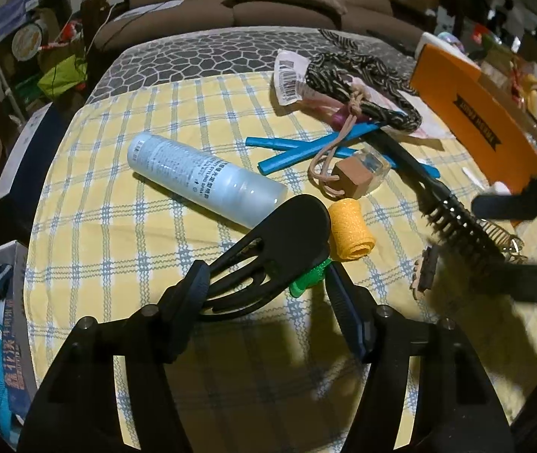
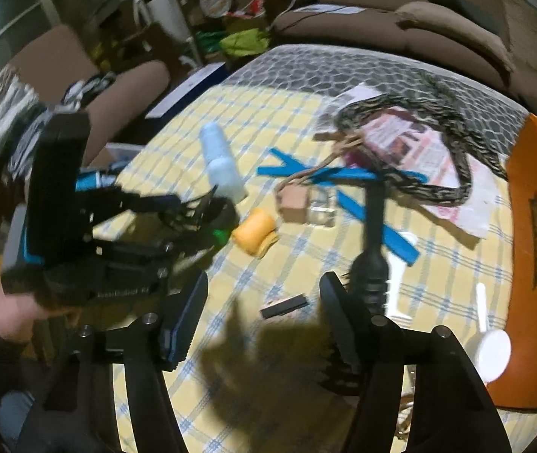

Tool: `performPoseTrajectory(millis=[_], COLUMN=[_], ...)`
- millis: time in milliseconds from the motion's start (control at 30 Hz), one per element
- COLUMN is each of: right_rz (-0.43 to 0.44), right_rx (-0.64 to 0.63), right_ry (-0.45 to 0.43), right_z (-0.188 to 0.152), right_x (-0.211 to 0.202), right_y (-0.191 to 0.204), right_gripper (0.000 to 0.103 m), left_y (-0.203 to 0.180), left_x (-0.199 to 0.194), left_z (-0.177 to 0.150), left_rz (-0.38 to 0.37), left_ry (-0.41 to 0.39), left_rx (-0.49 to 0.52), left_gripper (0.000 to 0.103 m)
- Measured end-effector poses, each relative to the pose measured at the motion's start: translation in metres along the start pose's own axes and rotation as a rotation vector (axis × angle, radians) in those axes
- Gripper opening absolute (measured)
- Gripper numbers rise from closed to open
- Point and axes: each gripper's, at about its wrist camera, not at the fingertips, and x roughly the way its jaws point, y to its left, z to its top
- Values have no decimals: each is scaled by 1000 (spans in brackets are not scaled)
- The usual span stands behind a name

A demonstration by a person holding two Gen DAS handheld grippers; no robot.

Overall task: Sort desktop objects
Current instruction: 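Move the left tool to the black claw clip while the right tool approaches the small black barrette, then close the left tool on the black claw clip while the right tool grasps the black barrette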

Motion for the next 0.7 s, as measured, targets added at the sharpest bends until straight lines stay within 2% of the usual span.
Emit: performPoseTrajectory(millis=[67,133,233,300,367,433,567,600,667,700], right_rz=[-11,-23,-41,-65,-69,-77,-68,-63,-73,-70], right_rx=[-27,-56,-86,-100,-97,-86,-70,-63,-59,-55], right_ry=[28,64,106,125,138,150,147,143,134,127], right_z=[-3,-8,-13,-16,-17,-20,-21,-21,-20,-19], right_x=[9,20,31,37,42,46,47,47,45,43], right_y=[5,10,13,14,10,6,0,-1,-2,-2], right_gripper=[64,62,50,48,48,48,47,44,28,28], left_y=[-1,-4,-2,8,21,26,26,25,24,24], left_x=[3,8,9,4,1,-1,-1,-1,-2,-4], left_z=[0,-1,-1,-1,-2,-2,-1,-1,-1,-1], left_rz=[22,40,45,5,-60,-90,-90,-87,-93,-95], left_ry=[4,15,15,7,4,-3,-6,-5,-8,-11], left_rx=[11,32,32,-21,-94,-125,-127,-122,-122,-124], left_gripper=[69,70,61,47,44,39,38,38,37,35])
